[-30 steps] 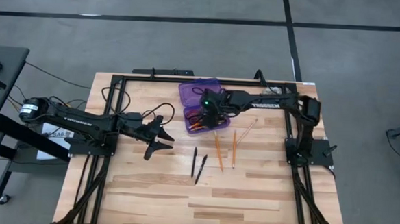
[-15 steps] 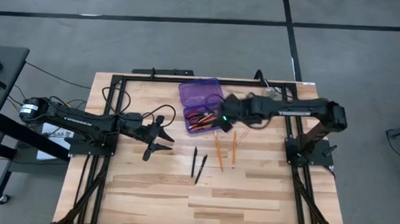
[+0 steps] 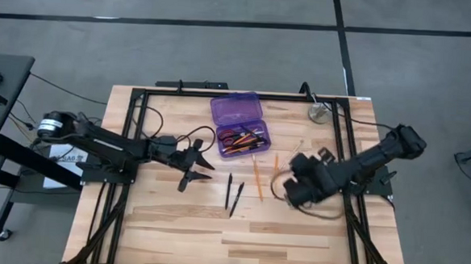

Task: Pick & place school supplies into a supply box
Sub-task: Put the black pen into the purple supply box

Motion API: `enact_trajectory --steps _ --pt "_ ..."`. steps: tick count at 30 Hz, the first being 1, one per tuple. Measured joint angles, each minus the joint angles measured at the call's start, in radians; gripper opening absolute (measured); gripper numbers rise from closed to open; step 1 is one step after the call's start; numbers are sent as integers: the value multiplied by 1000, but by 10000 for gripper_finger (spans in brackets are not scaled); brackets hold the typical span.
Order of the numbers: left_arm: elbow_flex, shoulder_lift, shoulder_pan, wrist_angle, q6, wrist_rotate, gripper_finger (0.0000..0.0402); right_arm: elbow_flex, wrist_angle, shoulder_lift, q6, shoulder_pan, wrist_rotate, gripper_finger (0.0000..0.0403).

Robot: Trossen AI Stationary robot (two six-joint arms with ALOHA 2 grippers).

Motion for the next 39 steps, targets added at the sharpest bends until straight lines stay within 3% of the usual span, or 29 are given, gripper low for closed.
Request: enact_trajectory --steps 6,12,17,23,27,32,35,39 --pt "9 120 0 145 -2 0 144 -207 228 -84 92 147 125 107" --pt "75 178 -7 149 -106 -92 144 -379 434 -135 165 163 349 107" --pt "113 218 -65 147 -232 -281 144 -470 640 -117 318 165 557 107" --pt "141 223 -164 48 -474 -663 144 -514 877 -27 330 186 739 107" --pt "193 223 -278 -110 -587 -862 144 -514 988 55 329 186 753 107" --pt "279 223 -406 -301 -685 -1105 144 -514 1052 142 330 207 684 108" --pt "320 223 -446 -370 -738 -1167 144 -514 1083 178 331 233 678 108" --pt "369 236 -455 -431 -826 -1167 144 -514 1102 222 353 272 677 108"
